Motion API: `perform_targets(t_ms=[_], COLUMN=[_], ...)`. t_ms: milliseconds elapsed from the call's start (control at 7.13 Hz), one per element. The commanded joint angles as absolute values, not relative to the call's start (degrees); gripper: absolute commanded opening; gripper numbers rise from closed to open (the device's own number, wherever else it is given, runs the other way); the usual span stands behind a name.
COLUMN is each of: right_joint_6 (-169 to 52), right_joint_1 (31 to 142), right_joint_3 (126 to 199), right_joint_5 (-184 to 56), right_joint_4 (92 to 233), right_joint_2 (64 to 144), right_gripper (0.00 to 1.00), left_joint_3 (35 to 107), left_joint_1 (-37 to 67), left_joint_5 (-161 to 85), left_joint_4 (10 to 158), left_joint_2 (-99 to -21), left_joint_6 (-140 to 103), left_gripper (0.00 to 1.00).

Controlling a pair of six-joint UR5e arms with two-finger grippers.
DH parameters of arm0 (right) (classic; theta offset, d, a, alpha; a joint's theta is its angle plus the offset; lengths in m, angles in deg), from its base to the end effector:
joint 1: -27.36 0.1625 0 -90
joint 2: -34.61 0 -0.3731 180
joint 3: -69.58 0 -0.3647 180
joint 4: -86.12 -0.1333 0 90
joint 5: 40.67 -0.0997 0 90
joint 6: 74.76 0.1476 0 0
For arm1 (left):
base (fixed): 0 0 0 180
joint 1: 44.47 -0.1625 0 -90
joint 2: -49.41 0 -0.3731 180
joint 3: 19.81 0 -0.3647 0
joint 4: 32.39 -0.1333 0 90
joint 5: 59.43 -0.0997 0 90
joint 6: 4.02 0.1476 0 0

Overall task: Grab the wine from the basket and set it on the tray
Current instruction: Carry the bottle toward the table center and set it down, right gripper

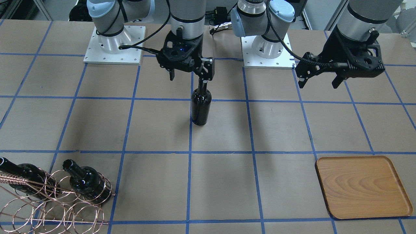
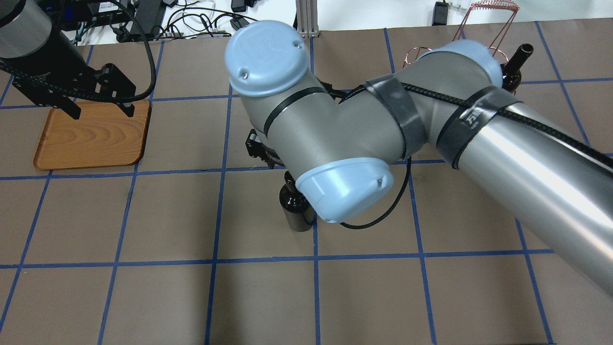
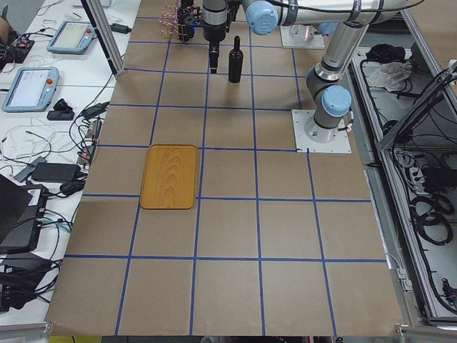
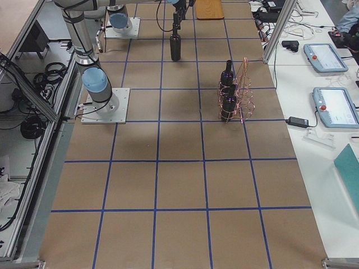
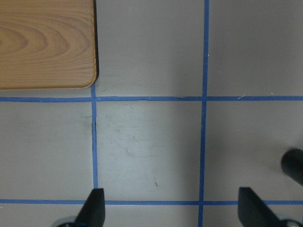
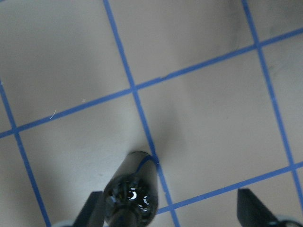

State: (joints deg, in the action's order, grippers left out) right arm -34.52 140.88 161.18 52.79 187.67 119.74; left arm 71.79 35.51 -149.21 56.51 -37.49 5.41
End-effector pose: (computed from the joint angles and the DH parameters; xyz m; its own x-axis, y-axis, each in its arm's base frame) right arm 0.3161 -0.4147 0.3552 -0.9571 0.2897 -0.0113 0.2892 0.9513 -0.1064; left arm -0.0534 -0.4671 0.4017 -0.9999 -0.0103 -0.0036 -0.0101 0.9989 -0.0454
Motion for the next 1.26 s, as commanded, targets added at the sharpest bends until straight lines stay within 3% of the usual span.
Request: perform_targets(t_ms=[0,421,701,1121], right_joint_6=[-51.9,-58.9,-60.2,-71.3], right_joint_1=[129.1,124.8,124.7,124.7], right_joint_3=[159.9,158.6,148.9,149.4], right_joint_5=[52.2,48.8,48.5,48.4], right_joint_4=[181.8,181.6,169.2,171.4], right_joint_2=[124.6,127.6,124.1,124.1], right_gripper=[1.00,1.00,1.00,1.00], left_joint_3=[72.1,72.4,75.4,79.7], left_joint_1=[39.0,52.9,60.3,66.8], left_joint_5=[-146.2,-145.7,-145.8,-146.0], left_joint_4=[56.6,56.5,53.8,46.2], left_joint_2=[-36.6,-37.2,-37.7,-39.9], left_joint_6=[3.7,-8.3,-12.7,-18.0], left_gripper=[1.00,1.00,1.00,0.98])
